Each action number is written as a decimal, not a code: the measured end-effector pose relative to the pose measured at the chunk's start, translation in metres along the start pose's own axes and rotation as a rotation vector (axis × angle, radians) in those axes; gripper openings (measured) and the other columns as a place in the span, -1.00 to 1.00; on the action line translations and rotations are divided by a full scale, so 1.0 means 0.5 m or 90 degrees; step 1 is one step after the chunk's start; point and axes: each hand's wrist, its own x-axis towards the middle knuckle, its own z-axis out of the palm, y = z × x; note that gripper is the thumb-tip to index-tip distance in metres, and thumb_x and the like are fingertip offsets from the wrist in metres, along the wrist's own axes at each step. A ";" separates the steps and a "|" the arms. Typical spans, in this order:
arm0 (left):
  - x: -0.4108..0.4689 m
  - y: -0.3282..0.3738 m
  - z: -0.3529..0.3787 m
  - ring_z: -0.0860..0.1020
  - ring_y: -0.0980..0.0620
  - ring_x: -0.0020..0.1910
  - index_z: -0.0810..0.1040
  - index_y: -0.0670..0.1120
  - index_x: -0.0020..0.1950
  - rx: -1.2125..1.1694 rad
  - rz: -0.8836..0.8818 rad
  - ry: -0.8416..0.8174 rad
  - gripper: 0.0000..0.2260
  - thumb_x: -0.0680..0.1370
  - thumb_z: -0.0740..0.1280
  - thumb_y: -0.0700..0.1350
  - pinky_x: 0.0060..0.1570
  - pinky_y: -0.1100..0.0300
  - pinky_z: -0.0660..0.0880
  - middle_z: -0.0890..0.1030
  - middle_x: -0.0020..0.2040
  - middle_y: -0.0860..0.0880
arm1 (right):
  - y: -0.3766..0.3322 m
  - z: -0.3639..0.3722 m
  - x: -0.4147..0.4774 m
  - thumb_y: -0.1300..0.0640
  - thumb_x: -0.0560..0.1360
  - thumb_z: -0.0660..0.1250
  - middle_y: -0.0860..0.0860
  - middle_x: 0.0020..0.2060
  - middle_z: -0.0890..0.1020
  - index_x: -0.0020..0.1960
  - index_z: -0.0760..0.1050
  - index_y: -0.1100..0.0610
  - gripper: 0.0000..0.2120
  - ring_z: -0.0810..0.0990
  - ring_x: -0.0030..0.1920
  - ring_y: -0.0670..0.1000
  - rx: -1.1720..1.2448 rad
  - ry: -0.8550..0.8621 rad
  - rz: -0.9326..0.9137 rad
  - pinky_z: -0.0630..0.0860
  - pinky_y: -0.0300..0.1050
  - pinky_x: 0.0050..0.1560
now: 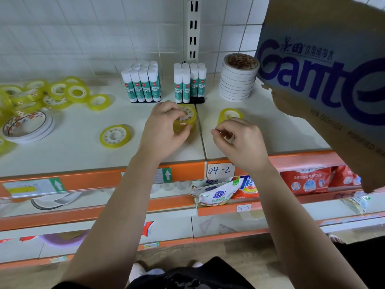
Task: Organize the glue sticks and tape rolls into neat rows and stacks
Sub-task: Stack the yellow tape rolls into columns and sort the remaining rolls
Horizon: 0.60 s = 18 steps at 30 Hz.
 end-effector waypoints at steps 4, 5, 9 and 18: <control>0.000 0.000 0.001 0.54 -0.14 0.05 0.68 -0.21 0.04 -0.014 -0.001 -0.008 -0.64 0.45 0.37 0.05 0.08 0.18 0.37 0.58 -0.01 -0.13 | 0.000 -0.001 0.000 0.08 0.51 0.33 -0.01 -0.35 0.56 -0.23 0.58 0.15 -0.80 0.48 -0.33 -0.02 0.001 -0.002 -0.002 0.49 -0.02 -0.35; 0.000 0.000 0.000 0.54 -0.13 0.06 0.68 -0.21 0.04 -0.026 -0.001 -0.004 -0.60 0.45 0.35 0.08 0.09 0.17 0.39 0.58 -0.01 -0.13 | 0.000 -0.001 -0.001 0.09 0.50 0.33 -0.01 -0.35 0.55 -0.23 0.58 0.15 -0.81 0.48 -0.33 -0.02 0.004 -0.001 0.000 0.49 -0.02 -0.35; -0.002 0.001 -0.011 0.55 -0.13 0.07 0.67 -0.22 0.10 -0.067 0.004 0.003 -0.59 0.43 0.27 0.01 0.14 0.04 0.49 0.57 0.05 -0.13 | -0.001 -0.002 -0.001 0.12 0.50 0.35 -0.02 -0.35 0.55 -0.23 0.57 0.16 -0.84 0.47 -0.33 -0.03 0.011 -0.004 0.002 0.49 -0.03 -0.34; -0.007 -0.004 -0.012 0.54 -0.11 0.08 0.68 -0.12 0.08 -0.001 0.023 -0.008 -0.64 0.45 0.34 0.10 -0.07 0.02 0.55 0.51 0.15 -0.11 | -0.005 -0.006 0.000 0.12 0.50 0.36 -0.01 -0.35 0.55 -0.23 0.57 0.16 -0.83 0.47 -0.31 -0.03 0.011 -0.010 0.016 0.48 -0.04 -0.30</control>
